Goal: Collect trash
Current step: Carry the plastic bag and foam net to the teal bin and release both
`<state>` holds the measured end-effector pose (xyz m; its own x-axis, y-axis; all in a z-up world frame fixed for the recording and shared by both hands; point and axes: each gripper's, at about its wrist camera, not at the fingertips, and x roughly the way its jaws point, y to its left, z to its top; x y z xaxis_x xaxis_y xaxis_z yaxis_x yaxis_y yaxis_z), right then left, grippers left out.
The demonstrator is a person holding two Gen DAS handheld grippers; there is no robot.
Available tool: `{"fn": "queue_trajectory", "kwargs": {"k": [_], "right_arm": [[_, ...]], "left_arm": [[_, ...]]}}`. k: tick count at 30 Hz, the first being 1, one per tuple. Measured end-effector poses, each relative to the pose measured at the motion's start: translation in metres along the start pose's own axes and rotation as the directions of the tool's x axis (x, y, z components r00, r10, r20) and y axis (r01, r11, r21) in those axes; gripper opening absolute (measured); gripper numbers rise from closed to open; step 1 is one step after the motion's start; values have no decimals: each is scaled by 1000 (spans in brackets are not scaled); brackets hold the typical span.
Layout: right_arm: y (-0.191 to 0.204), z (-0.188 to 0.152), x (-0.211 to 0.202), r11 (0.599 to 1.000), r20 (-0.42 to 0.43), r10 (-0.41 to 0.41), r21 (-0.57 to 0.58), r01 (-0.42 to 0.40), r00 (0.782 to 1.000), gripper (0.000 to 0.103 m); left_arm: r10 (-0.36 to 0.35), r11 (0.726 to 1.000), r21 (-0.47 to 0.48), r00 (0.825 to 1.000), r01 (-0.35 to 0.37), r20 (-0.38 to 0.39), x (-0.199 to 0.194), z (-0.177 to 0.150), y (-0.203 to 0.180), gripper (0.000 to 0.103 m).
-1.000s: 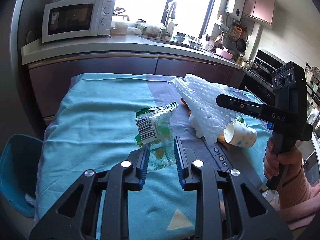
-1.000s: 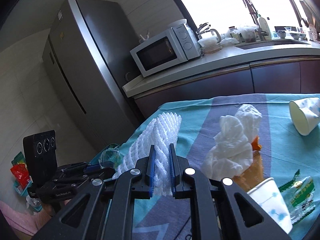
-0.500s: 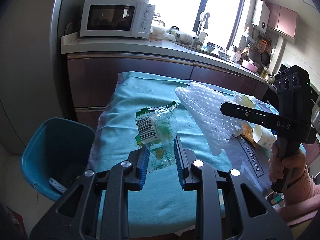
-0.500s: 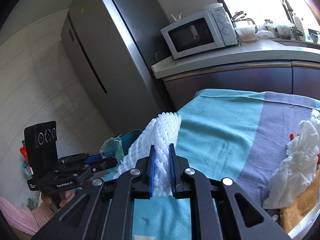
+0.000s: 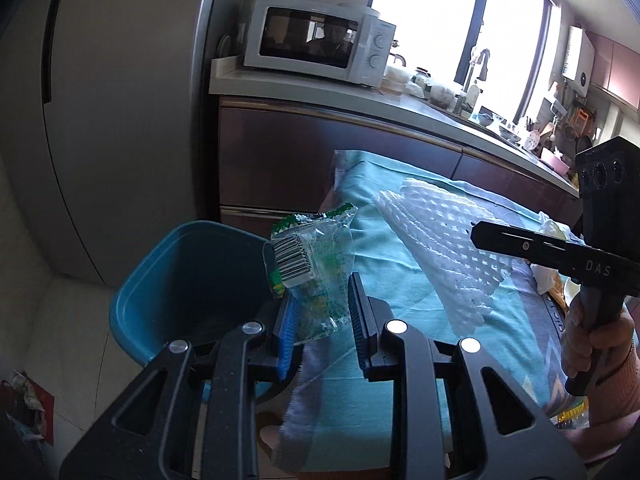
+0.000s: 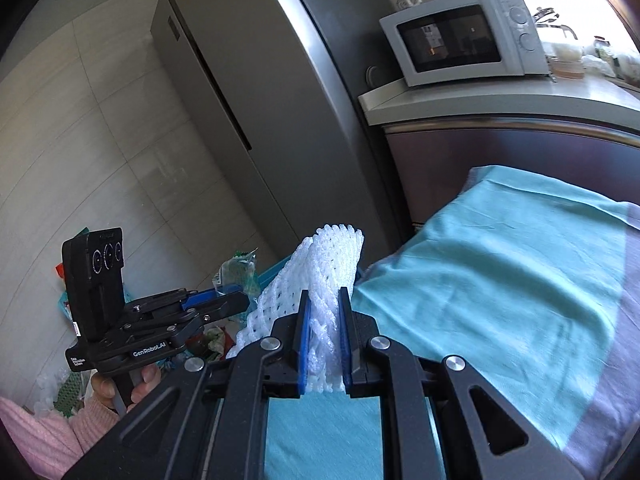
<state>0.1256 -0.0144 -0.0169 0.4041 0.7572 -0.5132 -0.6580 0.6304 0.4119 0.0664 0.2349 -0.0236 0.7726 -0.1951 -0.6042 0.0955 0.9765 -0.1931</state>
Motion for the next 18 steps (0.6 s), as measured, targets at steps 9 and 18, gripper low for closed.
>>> {"fn": "queue_trajectory", "kwargs": {"k": [9,18], "right_arm": [[16,15,39,999,-50,26,-29,-27,998,12],[23,24,79,1000,-100,23,-15,-25,995,12]], "left_arm": [[63,996,-63,997,-65,-33,10,-6,44,25],[91,987,-123,993,-99,-76,31,-17,70,26]]}}
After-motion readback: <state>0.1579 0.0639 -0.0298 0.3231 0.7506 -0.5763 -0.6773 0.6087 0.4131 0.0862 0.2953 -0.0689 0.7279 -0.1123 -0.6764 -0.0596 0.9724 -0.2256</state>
